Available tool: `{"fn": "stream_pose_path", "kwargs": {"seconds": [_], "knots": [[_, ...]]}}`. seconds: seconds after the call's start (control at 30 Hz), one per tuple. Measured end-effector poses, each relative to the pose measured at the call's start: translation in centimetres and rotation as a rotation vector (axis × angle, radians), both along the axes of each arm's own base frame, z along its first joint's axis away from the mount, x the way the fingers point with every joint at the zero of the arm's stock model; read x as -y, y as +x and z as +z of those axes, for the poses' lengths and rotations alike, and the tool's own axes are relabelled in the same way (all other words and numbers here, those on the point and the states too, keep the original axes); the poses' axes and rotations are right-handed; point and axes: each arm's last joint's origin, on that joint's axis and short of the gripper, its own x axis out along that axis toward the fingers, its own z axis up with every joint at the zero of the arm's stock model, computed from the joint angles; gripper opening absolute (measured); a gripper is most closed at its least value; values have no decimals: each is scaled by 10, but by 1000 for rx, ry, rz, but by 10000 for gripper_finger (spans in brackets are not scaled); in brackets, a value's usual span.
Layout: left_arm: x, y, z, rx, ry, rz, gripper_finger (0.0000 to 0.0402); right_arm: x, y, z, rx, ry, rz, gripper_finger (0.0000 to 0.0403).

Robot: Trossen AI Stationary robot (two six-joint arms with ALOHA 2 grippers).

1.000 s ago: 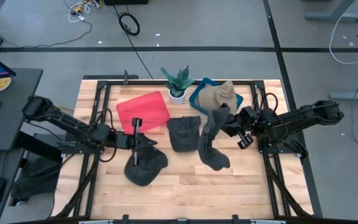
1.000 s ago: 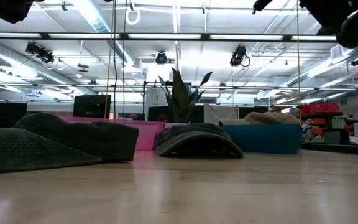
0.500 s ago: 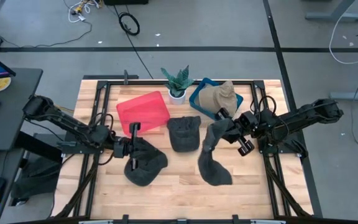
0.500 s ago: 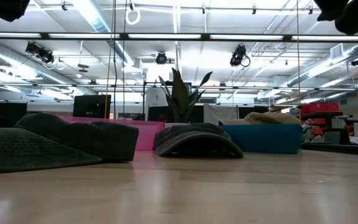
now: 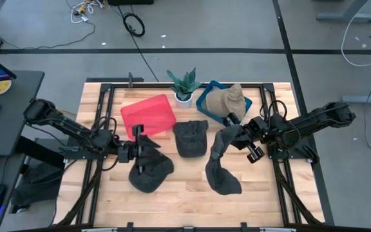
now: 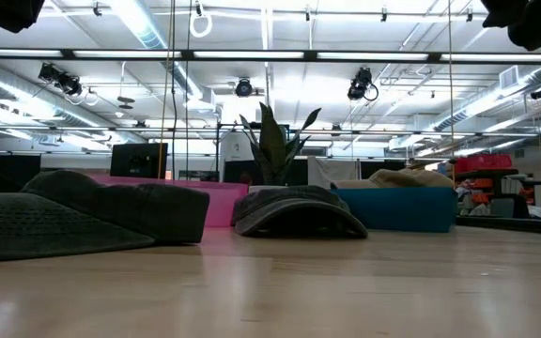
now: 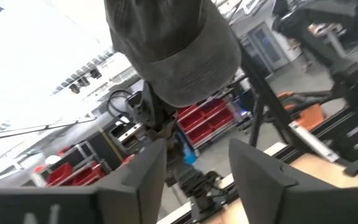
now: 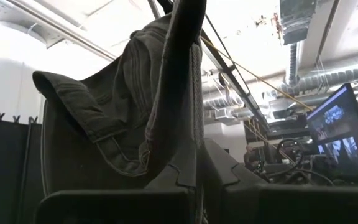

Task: Pick & Place hat
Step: Put the right black cap into the pink bin

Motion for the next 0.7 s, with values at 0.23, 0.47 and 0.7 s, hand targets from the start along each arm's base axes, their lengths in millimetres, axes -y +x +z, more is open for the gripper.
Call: {"fn": "stream_pose_path", "kwargs": {"seconds": [0.23,0.47,0.7], "knots": [[0,6,7,-6,-5,83,208,0,2,-2,-8,0,1,2],[15,37,11,-65,86,144,207,-6,15,0,-19,4,22,2],[48,45,29,-53,190,223,207,-9,29,-8,-88,21,10,2]]}}
